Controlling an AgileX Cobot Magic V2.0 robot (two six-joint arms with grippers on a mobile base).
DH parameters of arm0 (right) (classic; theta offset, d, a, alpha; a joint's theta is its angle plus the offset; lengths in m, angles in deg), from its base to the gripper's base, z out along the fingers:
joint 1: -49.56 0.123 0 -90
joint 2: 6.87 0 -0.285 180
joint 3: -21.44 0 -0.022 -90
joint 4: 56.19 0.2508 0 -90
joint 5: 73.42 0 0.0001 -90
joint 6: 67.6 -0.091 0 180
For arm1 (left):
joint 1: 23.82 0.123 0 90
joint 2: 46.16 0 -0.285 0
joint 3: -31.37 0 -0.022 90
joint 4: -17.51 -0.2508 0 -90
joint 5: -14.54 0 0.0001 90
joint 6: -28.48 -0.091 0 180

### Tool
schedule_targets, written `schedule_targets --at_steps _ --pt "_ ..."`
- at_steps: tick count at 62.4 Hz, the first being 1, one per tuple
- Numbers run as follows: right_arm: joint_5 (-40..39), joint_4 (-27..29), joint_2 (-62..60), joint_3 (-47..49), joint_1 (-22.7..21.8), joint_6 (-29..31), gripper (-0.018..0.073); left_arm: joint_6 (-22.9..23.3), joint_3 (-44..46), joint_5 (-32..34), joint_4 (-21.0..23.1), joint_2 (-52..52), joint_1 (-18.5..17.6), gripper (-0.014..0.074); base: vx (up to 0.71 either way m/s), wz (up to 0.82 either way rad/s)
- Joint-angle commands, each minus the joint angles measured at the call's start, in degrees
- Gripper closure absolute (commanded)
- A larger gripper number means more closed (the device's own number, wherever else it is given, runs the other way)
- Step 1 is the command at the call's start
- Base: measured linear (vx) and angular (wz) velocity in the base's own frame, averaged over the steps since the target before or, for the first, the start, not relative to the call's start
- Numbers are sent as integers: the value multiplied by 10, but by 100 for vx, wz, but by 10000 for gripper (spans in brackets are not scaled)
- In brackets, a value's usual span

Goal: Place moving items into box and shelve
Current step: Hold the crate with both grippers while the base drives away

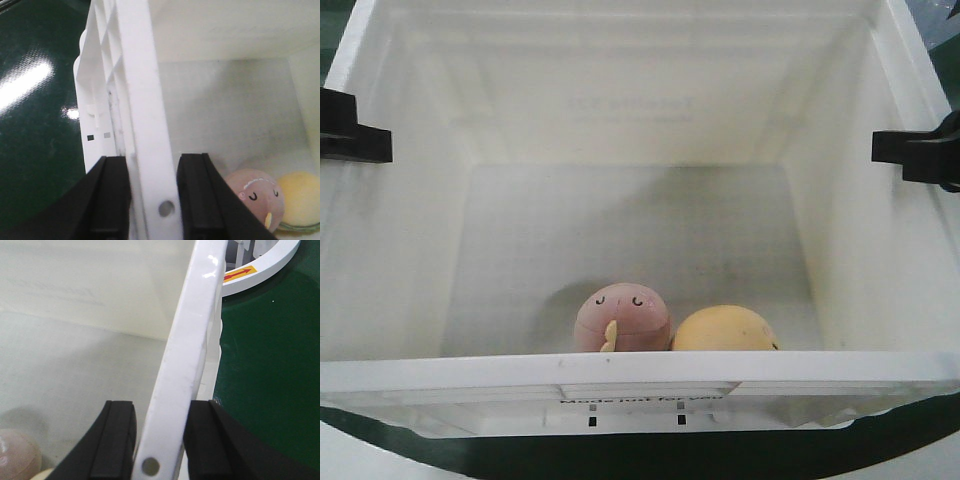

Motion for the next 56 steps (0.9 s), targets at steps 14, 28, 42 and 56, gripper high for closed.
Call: schedule_targets --at_steps 14,28,42,56 --pt "-70 17 -15 26 0 16 565 -6 30 79 20 17 -2 600 0 0" --pt "-69 17 -15 26 0 16 565 -6 30 79 20 17 -2 600 0 0" --pt "-69 17 -15 26 0 16 565 -6 30 79 20 17 -2 600 0 0" --pt "-69 17 -15 26 0 16 565 -6 30 79 20 17 -2 600 0 0"
